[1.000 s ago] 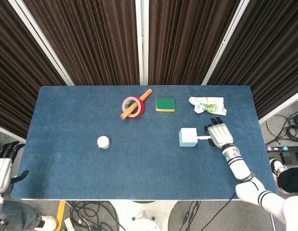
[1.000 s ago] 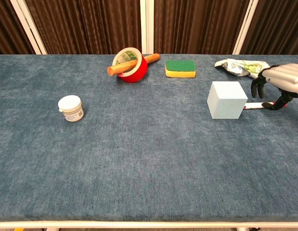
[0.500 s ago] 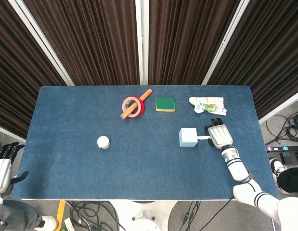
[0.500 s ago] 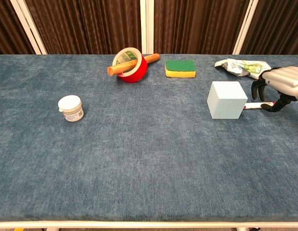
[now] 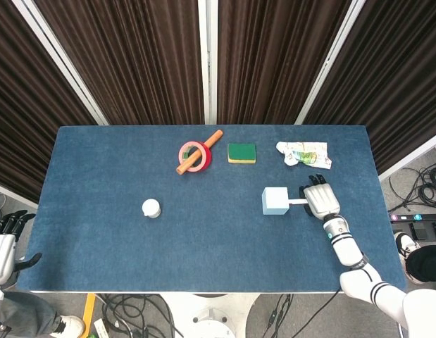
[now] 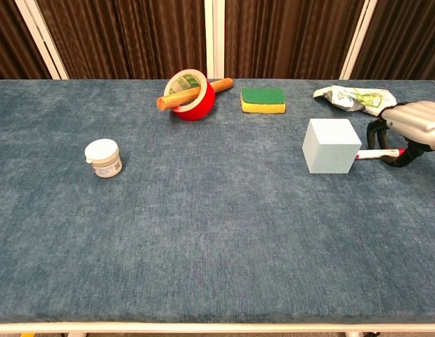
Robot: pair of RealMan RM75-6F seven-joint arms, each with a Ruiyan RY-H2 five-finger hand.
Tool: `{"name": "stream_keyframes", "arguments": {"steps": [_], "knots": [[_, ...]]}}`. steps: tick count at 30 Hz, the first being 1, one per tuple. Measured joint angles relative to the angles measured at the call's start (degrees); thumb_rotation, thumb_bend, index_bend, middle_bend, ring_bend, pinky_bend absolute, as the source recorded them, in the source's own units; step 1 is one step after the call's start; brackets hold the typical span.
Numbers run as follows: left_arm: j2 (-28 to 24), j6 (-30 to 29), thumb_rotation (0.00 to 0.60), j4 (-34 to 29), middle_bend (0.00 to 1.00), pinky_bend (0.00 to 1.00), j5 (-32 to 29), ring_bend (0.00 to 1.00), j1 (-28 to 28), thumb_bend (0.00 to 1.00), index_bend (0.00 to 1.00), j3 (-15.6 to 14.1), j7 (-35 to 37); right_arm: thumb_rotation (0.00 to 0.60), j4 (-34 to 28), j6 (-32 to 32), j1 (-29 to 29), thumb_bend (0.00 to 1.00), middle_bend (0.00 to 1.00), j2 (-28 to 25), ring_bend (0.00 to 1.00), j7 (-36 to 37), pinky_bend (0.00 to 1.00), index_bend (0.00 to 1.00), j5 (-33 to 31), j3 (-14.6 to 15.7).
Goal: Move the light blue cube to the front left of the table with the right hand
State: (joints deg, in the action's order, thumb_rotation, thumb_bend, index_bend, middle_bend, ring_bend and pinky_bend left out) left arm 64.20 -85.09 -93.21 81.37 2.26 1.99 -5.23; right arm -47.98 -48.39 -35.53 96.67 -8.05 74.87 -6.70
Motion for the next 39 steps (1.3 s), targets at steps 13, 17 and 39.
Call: {"name": "stream_keyframes", "arguments": {"steps": [13, 17, 39], "knots": [[0.0, 0.15, 0.6, 0.47, 0.26, 0.27, 0.05, 0.18, -0.3, 0.19, 0.26, -0.13, 1.34, 0.6, 0.39, 0.49, -0.25, 0.4, 0.49, 0.74, 0.15, -1.78, 0.12, 0.52, 0.18, 0.59], [-0.04, 0.32, 0.6, 0.08, 0.26, 0.27, -0.2, 0.18, -0.21, 0.19, 0.26, 0.04, 1.19, 0.6, -0.14, -0.55, -0.11, 0.45, 0.51, 0.31, 0.16, -1.11, 0.13, 0.57, 0.6, 0.51], [0.02, 0.11, 0.6, 0.23, 0.26, 0.27, 0.78, 0.18, 0.01, 0.19, 0.26, 0.08, 1.21, 0.6, -8.23, 0.59, -1.84, 0.45, 0.51, -5.44, 0.16, -4.75, 0.13, 0.57, -0.23, -0.41]]}}
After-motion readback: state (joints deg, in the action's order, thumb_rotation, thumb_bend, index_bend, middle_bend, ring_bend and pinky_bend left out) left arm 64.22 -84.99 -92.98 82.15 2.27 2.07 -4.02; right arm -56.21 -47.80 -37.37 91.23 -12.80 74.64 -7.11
